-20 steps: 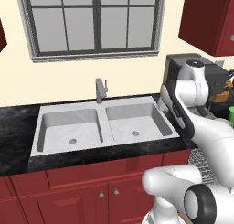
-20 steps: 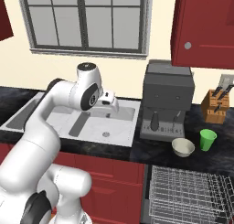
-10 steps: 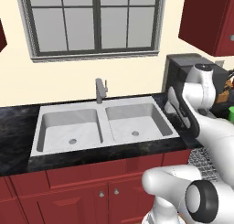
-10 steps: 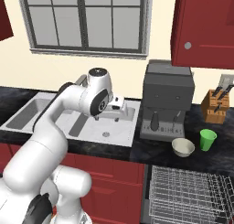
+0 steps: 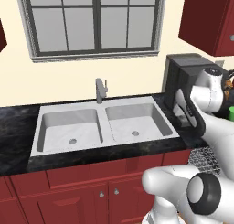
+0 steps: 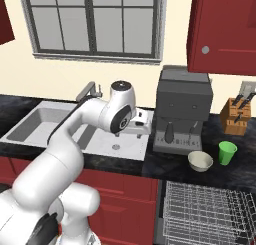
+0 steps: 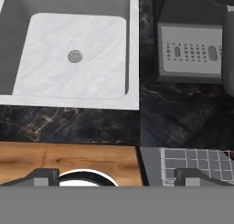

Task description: Pick up the cup and bowl from the counter, place them in the dishwasher, and close the dishwasher door.

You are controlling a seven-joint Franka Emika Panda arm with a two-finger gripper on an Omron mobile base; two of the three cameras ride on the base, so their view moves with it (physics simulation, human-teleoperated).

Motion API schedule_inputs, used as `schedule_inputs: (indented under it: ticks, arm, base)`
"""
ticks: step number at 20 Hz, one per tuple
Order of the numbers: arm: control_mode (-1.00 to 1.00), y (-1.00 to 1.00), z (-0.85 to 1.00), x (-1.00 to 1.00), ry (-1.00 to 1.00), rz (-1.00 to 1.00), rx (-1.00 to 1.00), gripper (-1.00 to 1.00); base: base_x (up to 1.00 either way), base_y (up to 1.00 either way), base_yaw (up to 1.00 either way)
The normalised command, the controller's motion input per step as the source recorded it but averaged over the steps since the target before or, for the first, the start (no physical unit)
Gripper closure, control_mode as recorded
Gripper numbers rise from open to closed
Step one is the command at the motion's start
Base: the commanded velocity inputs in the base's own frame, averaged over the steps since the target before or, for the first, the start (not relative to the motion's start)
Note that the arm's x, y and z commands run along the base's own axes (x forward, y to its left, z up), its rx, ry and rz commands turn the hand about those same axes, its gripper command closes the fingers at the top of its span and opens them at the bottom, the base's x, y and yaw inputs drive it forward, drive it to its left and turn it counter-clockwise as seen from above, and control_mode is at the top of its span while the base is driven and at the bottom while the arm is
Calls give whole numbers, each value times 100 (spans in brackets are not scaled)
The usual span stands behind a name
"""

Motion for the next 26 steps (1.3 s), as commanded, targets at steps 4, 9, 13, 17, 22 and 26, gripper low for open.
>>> schedule_inputs:
  ticks: [4,9,13,17,22,26]
  arm:
    - [-100,-32,-10,5,0,0,0,-100]
    - [-100,-37,-10,7,0,0,0,-100]
    - [-100,-37,-6,5,0,0,0,-100]
    - [-100,-40,-2,5,0,0,0,-100]
    - [-100,-37,0,3,0,0,0,-100]
    - [-100,-37,0,3,0,0,0,-100]
  base:
    - [0,0,0]
    - [0,0,0]
    - [0,0,0]
    - [0,0,0]
    - [0,0,0]
    - [0,0,0]
